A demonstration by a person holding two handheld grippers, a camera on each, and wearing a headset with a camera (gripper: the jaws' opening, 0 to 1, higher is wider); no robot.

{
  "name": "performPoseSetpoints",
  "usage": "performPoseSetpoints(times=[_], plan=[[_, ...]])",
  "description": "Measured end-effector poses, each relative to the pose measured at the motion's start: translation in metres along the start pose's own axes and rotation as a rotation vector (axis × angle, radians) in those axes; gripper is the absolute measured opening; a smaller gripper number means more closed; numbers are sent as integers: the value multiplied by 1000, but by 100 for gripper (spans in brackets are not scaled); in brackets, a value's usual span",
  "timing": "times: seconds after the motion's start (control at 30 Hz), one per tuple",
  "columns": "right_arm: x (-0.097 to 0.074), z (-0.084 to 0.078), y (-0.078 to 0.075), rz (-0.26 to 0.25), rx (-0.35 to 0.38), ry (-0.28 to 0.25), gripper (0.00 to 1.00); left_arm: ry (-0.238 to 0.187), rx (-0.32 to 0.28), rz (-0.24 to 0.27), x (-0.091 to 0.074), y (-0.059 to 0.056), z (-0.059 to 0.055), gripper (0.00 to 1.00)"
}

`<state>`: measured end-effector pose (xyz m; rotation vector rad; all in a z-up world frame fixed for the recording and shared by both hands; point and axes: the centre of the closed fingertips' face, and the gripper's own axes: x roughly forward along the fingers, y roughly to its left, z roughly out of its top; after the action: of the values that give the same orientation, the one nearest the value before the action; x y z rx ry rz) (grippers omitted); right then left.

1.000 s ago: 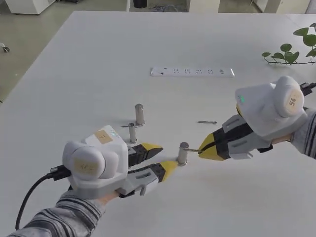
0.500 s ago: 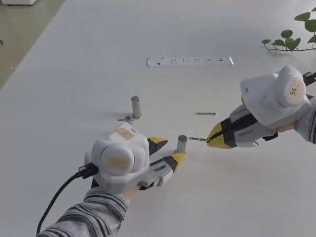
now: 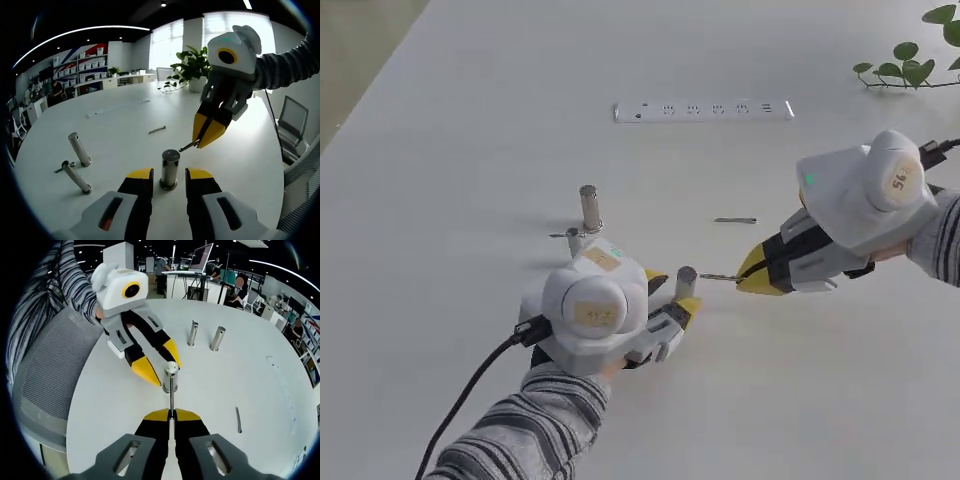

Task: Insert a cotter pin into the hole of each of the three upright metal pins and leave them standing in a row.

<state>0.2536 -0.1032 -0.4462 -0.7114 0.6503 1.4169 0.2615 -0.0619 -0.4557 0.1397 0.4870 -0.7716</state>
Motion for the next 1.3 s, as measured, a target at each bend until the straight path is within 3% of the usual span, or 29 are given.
performPoseSetpoints(times=[0.4, 0.77, 1.07, 1.3], plan=[[6, -2, -4, 6, 6, -13, 0, 42, 4, 14, 12, 2, -6, 18], [8, 2, -3, 25, -10, -25, 0, 44, 6, 10, 13, 2, -6, 10], [9, 6, -2, 31, -40, -8, 0, 44, 33, -11, 14, 1, -6, 10], [9, 7, -1, 42, -61, 2, 0, 45, 67, -70, 14, 0, -6, 10]])
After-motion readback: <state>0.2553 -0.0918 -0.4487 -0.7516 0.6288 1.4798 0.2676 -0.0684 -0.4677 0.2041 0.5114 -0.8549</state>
